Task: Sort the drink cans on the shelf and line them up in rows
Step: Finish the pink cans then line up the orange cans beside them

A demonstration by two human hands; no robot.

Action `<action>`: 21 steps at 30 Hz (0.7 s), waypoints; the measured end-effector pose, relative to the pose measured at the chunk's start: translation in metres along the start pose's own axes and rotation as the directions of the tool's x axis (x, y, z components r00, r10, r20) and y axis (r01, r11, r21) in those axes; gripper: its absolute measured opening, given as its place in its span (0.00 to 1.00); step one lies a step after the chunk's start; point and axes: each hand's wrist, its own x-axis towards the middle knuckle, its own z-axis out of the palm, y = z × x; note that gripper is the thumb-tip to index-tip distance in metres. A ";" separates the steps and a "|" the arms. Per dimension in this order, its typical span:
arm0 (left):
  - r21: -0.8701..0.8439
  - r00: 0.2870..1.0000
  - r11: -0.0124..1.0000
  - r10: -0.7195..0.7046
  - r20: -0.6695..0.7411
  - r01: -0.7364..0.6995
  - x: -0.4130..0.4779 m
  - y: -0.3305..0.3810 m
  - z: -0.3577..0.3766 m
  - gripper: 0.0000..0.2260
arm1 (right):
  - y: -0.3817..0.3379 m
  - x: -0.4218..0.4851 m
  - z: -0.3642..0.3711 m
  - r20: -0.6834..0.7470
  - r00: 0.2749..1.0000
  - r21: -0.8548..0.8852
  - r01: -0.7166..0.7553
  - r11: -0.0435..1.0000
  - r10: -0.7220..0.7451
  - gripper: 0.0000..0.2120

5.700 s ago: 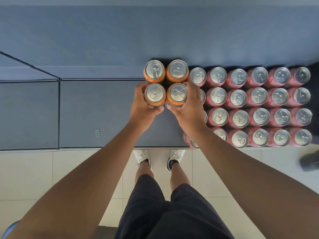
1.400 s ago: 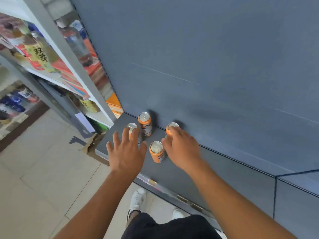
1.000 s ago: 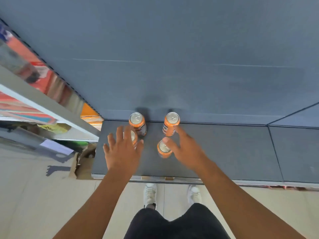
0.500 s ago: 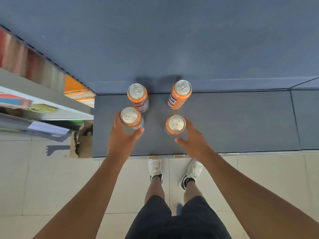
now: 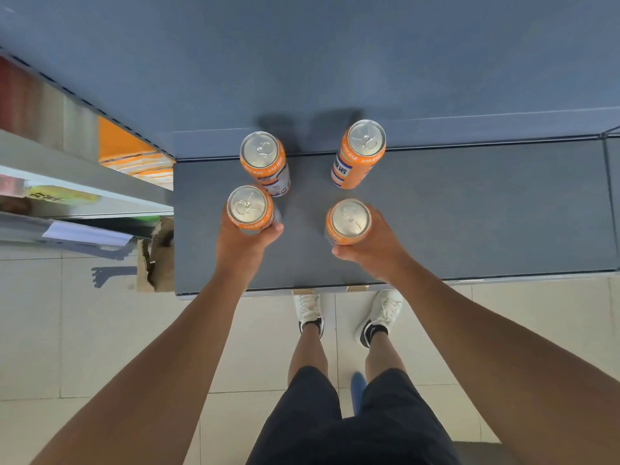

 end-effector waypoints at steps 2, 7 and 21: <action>-0.027 1.000 1.000 -0.007 0.014 0.007 -0.007 0.005 -0.003 0.24 | -0.007 -0.009 -0.001 0.005 0.999 0.062 -0.042 0.997 0.042 0.29; -0.127 0.988 0.991 -0.028 0.151 0.047 -0.042 0.028 -0.017 0.21 | -0.028 -0.045 -0.004 -0.063 0.995 0.187 -0.070 0.980 0.083 0.29; -0.467 0.868 0.876 0.139 0.477 0.117 -0.107 0.122 -0.038 0.28 | -0.096 -0.136 -0.052 -0.189 0.982 0.417 0.060 0.907 0.022 0.23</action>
